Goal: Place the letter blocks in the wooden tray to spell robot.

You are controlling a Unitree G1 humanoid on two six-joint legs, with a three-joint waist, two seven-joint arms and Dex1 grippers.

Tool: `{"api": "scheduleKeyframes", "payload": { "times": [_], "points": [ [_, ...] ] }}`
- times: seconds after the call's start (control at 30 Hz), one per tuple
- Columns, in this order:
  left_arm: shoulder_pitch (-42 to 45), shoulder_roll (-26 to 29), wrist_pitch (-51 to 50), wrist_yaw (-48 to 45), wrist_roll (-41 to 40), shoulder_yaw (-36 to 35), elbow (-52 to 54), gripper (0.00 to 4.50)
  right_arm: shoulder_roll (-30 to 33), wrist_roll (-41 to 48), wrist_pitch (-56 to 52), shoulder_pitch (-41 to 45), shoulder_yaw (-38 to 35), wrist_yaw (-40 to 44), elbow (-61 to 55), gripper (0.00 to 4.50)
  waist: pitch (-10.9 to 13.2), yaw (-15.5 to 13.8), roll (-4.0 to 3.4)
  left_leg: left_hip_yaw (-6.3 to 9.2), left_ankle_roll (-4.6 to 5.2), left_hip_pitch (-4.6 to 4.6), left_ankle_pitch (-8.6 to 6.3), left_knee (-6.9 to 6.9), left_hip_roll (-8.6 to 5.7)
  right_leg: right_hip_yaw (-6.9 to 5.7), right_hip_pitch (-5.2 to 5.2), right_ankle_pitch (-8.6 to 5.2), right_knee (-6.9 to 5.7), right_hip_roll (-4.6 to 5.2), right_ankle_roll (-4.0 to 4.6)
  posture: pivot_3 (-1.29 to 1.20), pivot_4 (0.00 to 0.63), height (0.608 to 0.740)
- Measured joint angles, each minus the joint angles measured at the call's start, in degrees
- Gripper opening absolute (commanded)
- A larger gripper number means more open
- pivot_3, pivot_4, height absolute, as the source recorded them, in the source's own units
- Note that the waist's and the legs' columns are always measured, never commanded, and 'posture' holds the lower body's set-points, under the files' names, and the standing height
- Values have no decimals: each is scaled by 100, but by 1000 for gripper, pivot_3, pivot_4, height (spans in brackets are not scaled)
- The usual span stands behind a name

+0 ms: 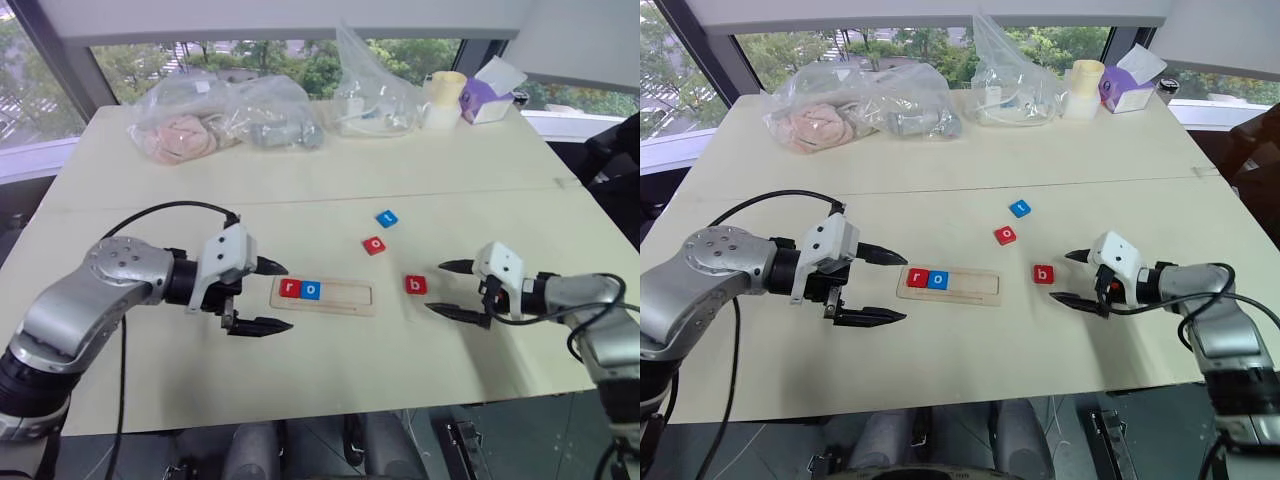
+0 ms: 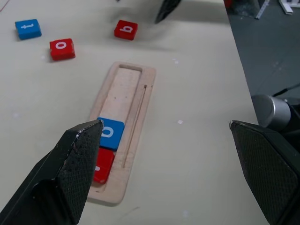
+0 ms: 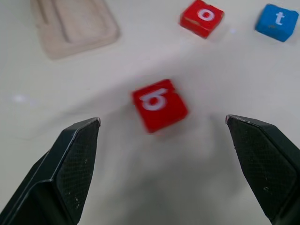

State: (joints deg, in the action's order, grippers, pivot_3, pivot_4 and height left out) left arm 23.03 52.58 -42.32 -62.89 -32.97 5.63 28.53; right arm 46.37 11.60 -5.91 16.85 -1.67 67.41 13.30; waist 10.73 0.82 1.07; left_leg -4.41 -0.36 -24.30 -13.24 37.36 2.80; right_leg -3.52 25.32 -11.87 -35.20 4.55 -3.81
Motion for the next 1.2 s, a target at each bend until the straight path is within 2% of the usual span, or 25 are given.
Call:
{"api": "scheduleKeyframes", "payload": {
  "times": [0.17, 0.2, 0.27, 0.4, 0.43, 0.6, 0.77, 0.87, 1.0, 1.2],
  "points": [
    [-97, -35, -195, 229, -84, -42, 118, 4500, -239, -185, 743, 660, 349, 383, 1138, 4421, 0, -2, 0, -10, 1, -5, 1, -3, -1, 11, 0, 2, 2, -1, 1, 0, 150, 739],
    [-121, -31, -222, 257, -101, -53, 134, 4500, -276, -208, 858, 751, 384, 438, 1300, 4193, 0, 1, 0, -13, 1, -4, 1, -3, -2, 13, 0, 2, 1, -1, 0, 0, 150, 739],
    [-213, -22, -241, 323, -129, -86, 142, 4500, -340, -249, 1066, 926, 467, 552, 1591, 3532, 0, 5, 1, -14, 0, -1, 1, -1, -2, 14, -2, 1, 0, -1, -3, 0, 150, 739],
    [-288, 59, -246, 380, -130, -117, 164, 4500, -463, -251, 1272, 1028, 568, 770, 1782, 1475, 0, 0, 2, -10, -7, 15, 5, 8, -1, 14, -13, 0, -12, -2, -4, 0, 150, 739],
    [-322, 81, -246, 389, -130, -149, 171, 4500, -465, -239, 1262, 1025, 565, 788, 1764, 1153, 0, 2, 2, -11, -8, 19, 5, 8, 0, 14, -15, 1, -14, -1, -4, 0, 150, 739],
    [-598, 285, -178, 373, -100, -323, 101, 4500, -362, -195, 820, 709, 545, 702, 1011, 1159, -1, -15, 0, -12, -9, 21, 6, 2, 1, 14, -11, 0, -17, 0, -2, 0, 150, 739],
    [-674, 528, 144, 315, 237, -478, -535, 4500, -603, 128, -1031, 754, 676, 135, -1089, 1159, 1, 6, -2, -11, -10, 19, 6, 1, 7, 19, 7, 2, -31, -2, 1, 0, 150, 739],
    [-711, 648, 297, 260, 408, -538, -839, 4500, -932, 166, -1942, 962, 958, -311, -1930, 1159, 0, -18, -3, -11, -11, 16, 5, -3, 8, 17, 9, 4, -28, 0, 7, 0, 150, 739],
    [-760, 662, 335, 166, 436, -535, -868, 4500, -1384, 210, -2687, 982, 1373, -751, -2281, 1159, 0, -66, -2, -13, -12, -12, 5, 0, 3, 15, 18, 14, -9, 14, 22, 0, 150, 739],
    [-766, 506, 281, 281, 434, -531, -781, 4500, -1451, -12, -2642, 1082, 1791, -923, -2204, 1159, 0, -112, -1, -26, -11, -14, 5, 0, -1, 14, 17, 15, -4, 11, 20, 0, 150, 739]
  ]
}}
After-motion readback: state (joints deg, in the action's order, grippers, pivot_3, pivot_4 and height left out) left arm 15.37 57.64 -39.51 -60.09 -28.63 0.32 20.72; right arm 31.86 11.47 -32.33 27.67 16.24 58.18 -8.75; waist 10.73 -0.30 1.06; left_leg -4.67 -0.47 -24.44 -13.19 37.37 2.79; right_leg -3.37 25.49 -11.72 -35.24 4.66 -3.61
